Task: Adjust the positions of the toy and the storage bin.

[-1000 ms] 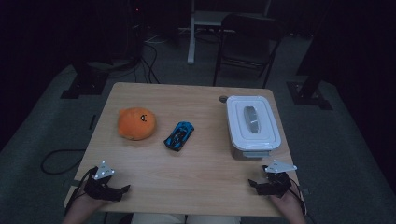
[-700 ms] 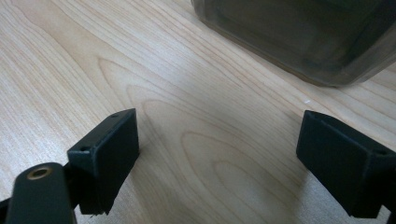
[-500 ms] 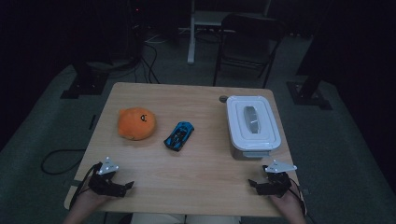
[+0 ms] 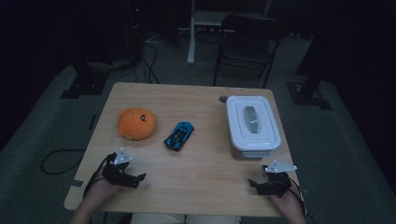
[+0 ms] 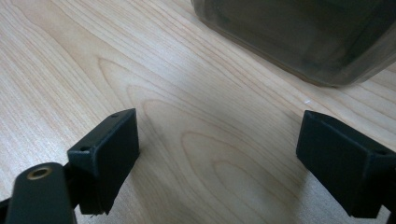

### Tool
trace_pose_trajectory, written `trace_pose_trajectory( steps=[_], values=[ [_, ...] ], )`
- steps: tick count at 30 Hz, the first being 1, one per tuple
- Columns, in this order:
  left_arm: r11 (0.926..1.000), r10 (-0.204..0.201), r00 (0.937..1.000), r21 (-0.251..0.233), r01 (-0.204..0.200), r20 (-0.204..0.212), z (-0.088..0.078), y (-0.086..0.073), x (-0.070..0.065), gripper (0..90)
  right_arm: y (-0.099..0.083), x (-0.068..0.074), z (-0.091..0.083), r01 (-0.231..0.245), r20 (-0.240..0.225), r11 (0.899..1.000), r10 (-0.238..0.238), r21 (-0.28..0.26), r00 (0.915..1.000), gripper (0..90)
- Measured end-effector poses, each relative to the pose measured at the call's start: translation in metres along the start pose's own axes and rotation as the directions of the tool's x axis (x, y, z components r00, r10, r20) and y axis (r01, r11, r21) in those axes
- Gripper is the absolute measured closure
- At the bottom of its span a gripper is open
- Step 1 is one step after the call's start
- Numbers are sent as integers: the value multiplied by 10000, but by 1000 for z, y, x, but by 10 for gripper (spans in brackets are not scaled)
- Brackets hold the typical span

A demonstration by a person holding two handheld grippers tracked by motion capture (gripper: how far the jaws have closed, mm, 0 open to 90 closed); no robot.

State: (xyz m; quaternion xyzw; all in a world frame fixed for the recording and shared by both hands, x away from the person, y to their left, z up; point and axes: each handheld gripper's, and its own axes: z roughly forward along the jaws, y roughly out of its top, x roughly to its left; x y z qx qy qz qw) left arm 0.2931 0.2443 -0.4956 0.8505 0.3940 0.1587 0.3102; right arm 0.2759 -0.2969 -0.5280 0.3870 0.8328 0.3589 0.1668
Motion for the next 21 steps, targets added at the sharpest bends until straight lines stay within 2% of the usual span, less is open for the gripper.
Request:
trace_pose_trajectory(
  steps=[6, 9, 15, 21],
  values=[
    [9999, 63, 10000, 150, -63, -5, 9, 15, -6, 11, 0, 0, 0, -6, -2, 10000, 6, 5, 10000, 127],
    [9996, 223, 9997, 164, -223, 38, 13, 24, -9, 11, 0, 0, 0, 5, -1, 10000, -5, 18, 10000, 127],
    [9992, 385, 9990, 56, -386, 216, 24, 45, -15, 11, 0, 0, 0, 0, -2, 10000, 0, 7, 10000, 128],
    [9993, 374, 9992, -24, -373, 161, 31, 64, -15, 11, 0, 0, 0, -8, 3, 10000, 8, 6, 10000, 129]
  ],
)
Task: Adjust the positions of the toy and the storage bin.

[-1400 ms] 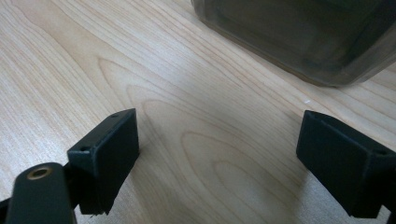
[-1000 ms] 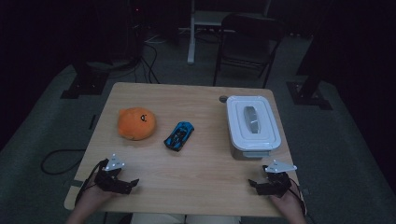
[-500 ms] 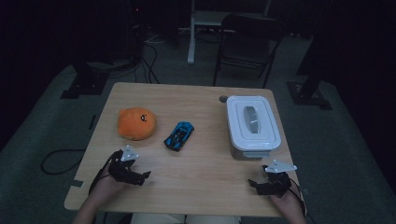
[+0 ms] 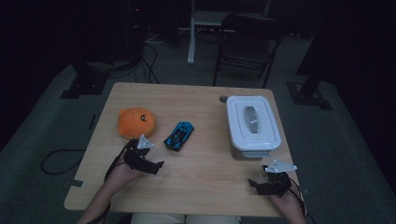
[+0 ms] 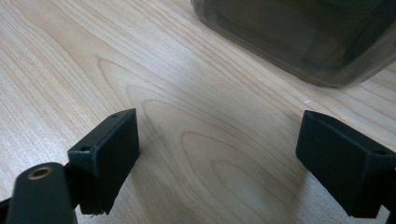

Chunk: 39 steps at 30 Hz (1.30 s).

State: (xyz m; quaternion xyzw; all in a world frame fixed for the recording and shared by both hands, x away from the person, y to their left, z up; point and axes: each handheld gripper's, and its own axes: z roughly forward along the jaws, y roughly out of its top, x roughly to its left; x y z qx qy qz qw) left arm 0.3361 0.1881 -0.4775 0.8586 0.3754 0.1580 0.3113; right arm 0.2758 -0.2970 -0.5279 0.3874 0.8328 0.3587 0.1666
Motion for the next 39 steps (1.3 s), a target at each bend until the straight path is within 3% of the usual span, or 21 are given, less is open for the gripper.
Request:
trace_pose_trajectory(
  steps=[10, 18, 21, 27, 34, 36, 39],
  values=[
    [9998, -106, 9999, -169, 107, 97, 14, 35, 3, 11, 0, 0, 0, -20, 12, 10000, 20, 6, 10000, 129],
    [9997, -216, 9991, -98, 220, 362, 39, 59, 0, 11, 0, 0, 0, -28, 24, 10000, 28, 3, 10000, 130],
    [9993, -353, 9991, -95, 356, 249, 51, 65, 1, 11, 0, 0, 0, -30, 22, 10000, 30, 3, 10000, 130],
    [9982, -473, 9986, 353, 482, -251, 73, 78, 5, 11, 0, 0, 0, -24, 25, 10000, 24, -1, 10000, 130],
    [9939, -682, 9970, 848, 711, -357, 93, 89, 7, 12, 0, 0, 0, -31, 21, 10000, 31, 1, 10000, 131],
    [9907, -901, 9958, 1010, 915, -187, 98, 90, 8, 11, 0, 0, 0, -25, 25, 10000, 25, -2, 10000, 131],
    [9870, -1071, 9937, 1167, 1104, -341, 105, 91, 8, 12, 0, 0, 0, -30, 24, 10000, 30, 0, 10000, 131]
  ],
)
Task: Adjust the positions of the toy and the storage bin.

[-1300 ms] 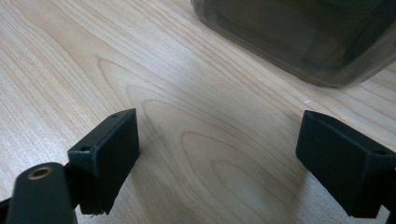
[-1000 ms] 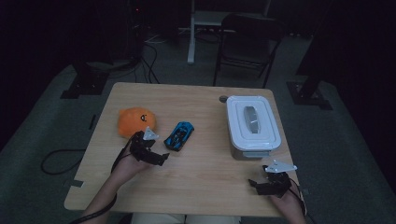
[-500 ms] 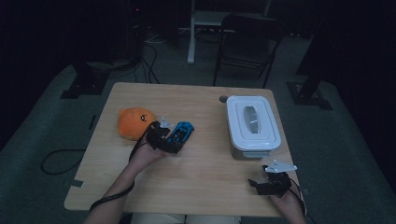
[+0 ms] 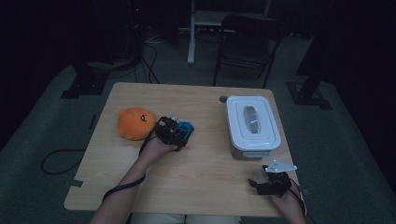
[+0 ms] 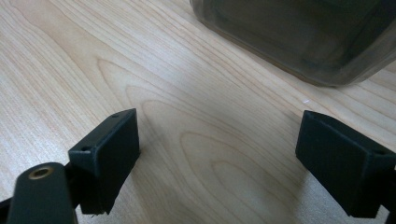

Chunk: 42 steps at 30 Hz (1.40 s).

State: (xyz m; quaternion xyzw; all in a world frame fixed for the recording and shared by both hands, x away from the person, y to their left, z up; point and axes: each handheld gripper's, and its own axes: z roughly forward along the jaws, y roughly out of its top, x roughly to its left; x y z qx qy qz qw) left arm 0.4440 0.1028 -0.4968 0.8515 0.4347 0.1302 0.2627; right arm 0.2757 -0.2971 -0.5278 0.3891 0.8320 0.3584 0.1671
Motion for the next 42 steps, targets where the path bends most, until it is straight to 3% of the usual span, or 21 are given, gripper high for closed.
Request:
trace_pose_trajectory(
  steps=[2, 3, 10, 14, 17, 31, 39, 42],
  values=[
    [10000, 41, 10000, 34, -41, -44, 3, 1, -1, 12, 0, 0, 0, 3, 0, 10000, -3, -2, 10000, 131],
    [10000, 86, 9998, 48, -85, -160, 3, 2, -2, 56, 0, 0, 0, 0, -1, 10000, 0, -4, 10000, 131],
    [9994, 193, 9994, 283, -185, -282, 9, 3, -5, 60, 0, 0, 0, 12, -11, 10000, -12, -10, 10000, 134],
    [9992, 193, 9997, 345, -188, -137, 10, 2, -5, 61, 0, 0, 0, 16, -9, 10000, -16, -12, 10000, 134],
    [9993, 236, 9996, 289, -232, -141, 9, 0, -6, 146, 0, 0, 0, 10, -12, 10000, -10, -10, 10000, 134],
    [9993, 325, 9993, 182, -322, -165, 5, -1, -7, 261, 0, 0, 0, -16, 1, 10000, 16, -12, 10000, 136],
    [9986, 461, 9988, 260, -464, 143, -5, -6, -4, 280, 0, 0, 0, -37, 18, 10000, 37, -11, 10000, 136],
    [9956, 822, 9961, 415, -835, 316, -9, -8, -8, 281, 0, 0, 0, -35, 22, 10000, 35, -13, 10000, 137]
  ],
)
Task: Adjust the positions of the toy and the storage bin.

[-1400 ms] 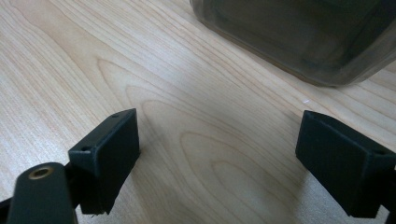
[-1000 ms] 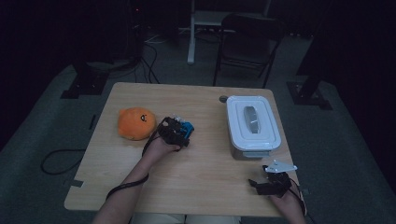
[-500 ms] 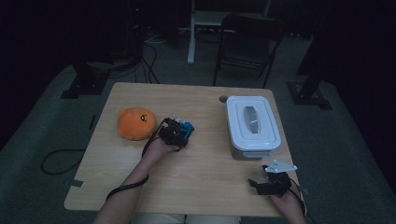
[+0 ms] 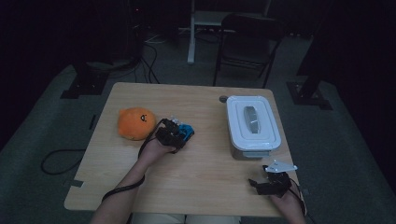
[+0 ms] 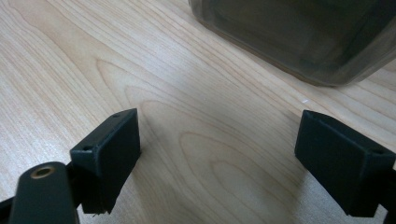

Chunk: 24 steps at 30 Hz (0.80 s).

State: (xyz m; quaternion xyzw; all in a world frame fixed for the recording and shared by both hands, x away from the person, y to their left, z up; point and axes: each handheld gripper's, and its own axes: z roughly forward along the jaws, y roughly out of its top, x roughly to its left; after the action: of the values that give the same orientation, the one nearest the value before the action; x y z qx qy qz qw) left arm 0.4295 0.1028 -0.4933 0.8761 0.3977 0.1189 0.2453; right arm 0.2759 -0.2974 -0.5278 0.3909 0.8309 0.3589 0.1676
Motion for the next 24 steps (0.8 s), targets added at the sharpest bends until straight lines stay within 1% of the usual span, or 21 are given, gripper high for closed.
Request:
trace_pose_trajectory(
  steps=[2, 3, 4, 5, 7, 8, 9, 12, 13, 14, 15, 16, 17, 18, 19, 22, 23, 24],
  values=[
    [9998, 181, 9998, 80, -181, -6, -2, -2, -3, 281, 0, 0, 0, -3, 1, 10000, 3, 1, 10000, 137],
    [9998, 177, 9998, 5, -177, -18, -4, -3, -5, 281, 0, 0, 0, -4, 3, 10000, 4, 0, 10000, 137],
    [9997, 218, 9997, 49, -218, 69, -6, -4, -6, 281, 0, 0, 0, 1, 2, 10000, -1, -2, 10000, 137],
    [9997, 254, 9997, -56, -253, 65, -9, -6, -7, 281, 0, 0, 0, 0, 2, 10000, 0, -1, 10000, 137],
    [9993, 358, 9993, -71, -357, 49, -14, -8, -8, 281, 0, 0, 0, -5, 1, 10000, 5, 1, 10000, 138],
    [9993, 316, 9995, -191, -316, -6, -18, -10, -8, 281, 0, 0, 0, -8, 1, 10000, 8, 0, 10000, 138],
    [9993, 319, 9995, -182, -318, 50, -22, -10, -8, 281, 0, 0, 0, -10, 4, 10000, 10, -1, 10000, 137],
    [9982, 494, 9988, -352, -495, -33, -35, -15, -10, 281, 0, 0, 0, -10, 6, 10000, 10, 0, 10000, 137],
    [9977, 475, 9989, -485, -475, -11, -39, -17, -11, 281, 0, 0, 0, -10, 6, 10000, 10, 0, 10000, 137],
    [9975, 487, 9988, -518, -481, 104, -43, -19, -11, 281, 0, 0, 0, -11, 7, 10000, 11, 1, 10000, 137],
    [9967, 513, 9987, -635, -507, 66, -47, -21, -12, 281, 0, 0, 0, -11, 6, 10000, 11, 1, 10000, 137],
    [9966, 532, 9986, -630, -526, 80, -50, -23, -12, 281, 0, 0, 0, -11, 6, 10000, 11, -1, 10000, 138],
    [9960, 668, 9977, -600, -661, 86, -53, -26, -12, 281, 0, 0, 0, -13, 9, 10000, 13, 0, 10000, 137],
    [9957, 699, 9975, -612, -691, 109, -55, -29, -12, 281, 0, 0, 0, -23, 16, 10000, 23, -1, 10000, 137],
    [9953, 818, 9964, -533, -805, 222, -57, -31, -12, 281, 0, 0, 0, -24, 17, 10000, 24, -2, 10000, 138],
    [9940, 981, 9943, -528, -959, 408, -64, -41, -11, 281, 0, 0, 0, -24, 19, 10000, 24, -2, 10000, 138],
    [9938, 974, 9943, -589, -948, 429, -66, -44, -11, 281, 0, 0, 0, -26, 19, 10000, 26, -1, 10000, 137],
    [9925, 1094, 9930, -594, -1066, 451, -69, -47, -11, 281, 0, 0, 0, -24, 21, 10000, 24, -1, 10000, 137]
  ],
)
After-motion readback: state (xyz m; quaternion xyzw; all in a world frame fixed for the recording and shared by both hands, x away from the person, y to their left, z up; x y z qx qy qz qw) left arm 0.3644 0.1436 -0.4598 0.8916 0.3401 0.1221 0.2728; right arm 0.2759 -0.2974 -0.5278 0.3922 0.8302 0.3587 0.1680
